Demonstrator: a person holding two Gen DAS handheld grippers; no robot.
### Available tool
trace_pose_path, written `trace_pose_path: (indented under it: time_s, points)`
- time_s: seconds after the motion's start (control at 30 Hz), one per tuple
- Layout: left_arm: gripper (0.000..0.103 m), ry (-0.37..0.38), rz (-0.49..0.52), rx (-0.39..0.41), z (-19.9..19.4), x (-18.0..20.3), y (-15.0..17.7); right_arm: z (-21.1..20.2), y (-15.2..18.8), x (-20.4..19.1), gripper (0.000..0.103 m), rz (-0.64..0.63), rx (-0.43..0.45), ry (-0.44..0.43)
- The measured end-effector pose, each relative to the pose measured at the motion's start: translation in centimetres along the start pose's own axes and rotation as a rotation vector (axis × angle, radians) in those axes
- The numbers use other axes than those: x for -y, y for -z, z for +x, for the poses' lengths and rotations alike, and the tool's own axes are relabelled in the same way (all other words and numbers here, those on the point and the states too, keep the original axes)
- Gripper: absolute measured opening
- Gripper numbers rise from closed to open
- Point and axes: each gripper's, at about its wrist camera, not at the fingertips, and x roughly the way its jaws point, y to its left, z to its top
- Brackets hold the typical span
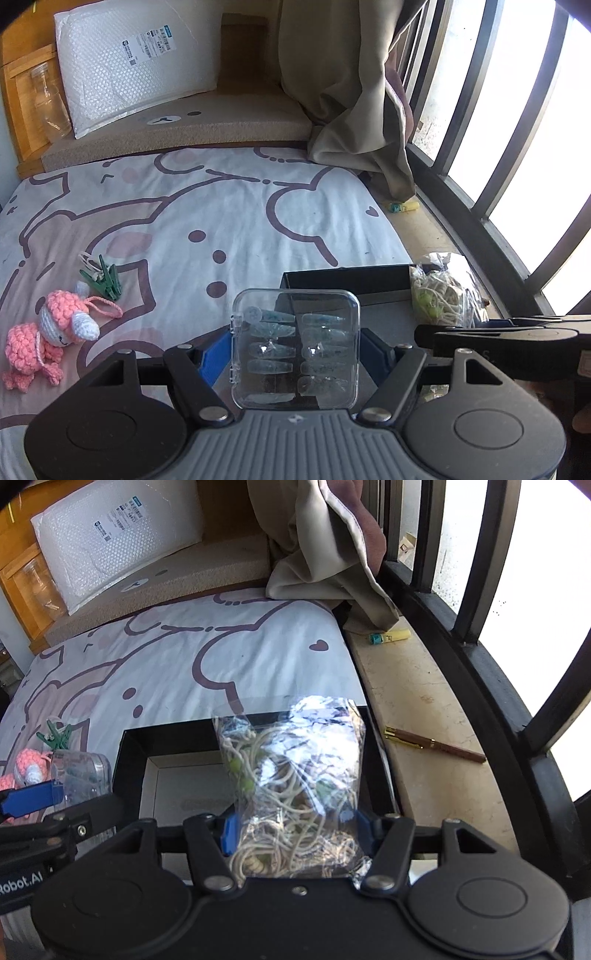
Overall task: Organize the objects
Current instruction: 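Carry the plastic box and bag of cords over the black box with both tools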
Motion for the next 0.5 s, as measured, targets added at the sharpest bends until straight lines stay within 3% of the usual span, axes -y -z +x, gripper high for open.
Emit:
trace_pose_path:
  time_s: [0.17, 0.3, 0.43, 0.5]
  points:
    - [0.074, -0.007, 0.0, -0.004, 0.4, -0.5, -0.2, 2.0, 0.2, 0.0, 0.063, 0.003, -0.028, -0.011]
    - [0.074, -0.006, -0.002, -0.006, 0.6, -0.7, -0.2, 1.7, 0.5, 0.5, 0.078, 0.008, -0.015, -0.026]
    - [0.074, -0.003, -0.004, -0.007, 0.7, -0.6, -0.1, -0.1, 0.1, 2.1, 0.077, 0.055, 0.032, -0.048]
    - [0.074, -0.001, -0.003, -0.008, 0.7, -0.5, -0.1, -1.1, -0.1, 2.9, 0.068, 0.092, 0.056, -0.072]
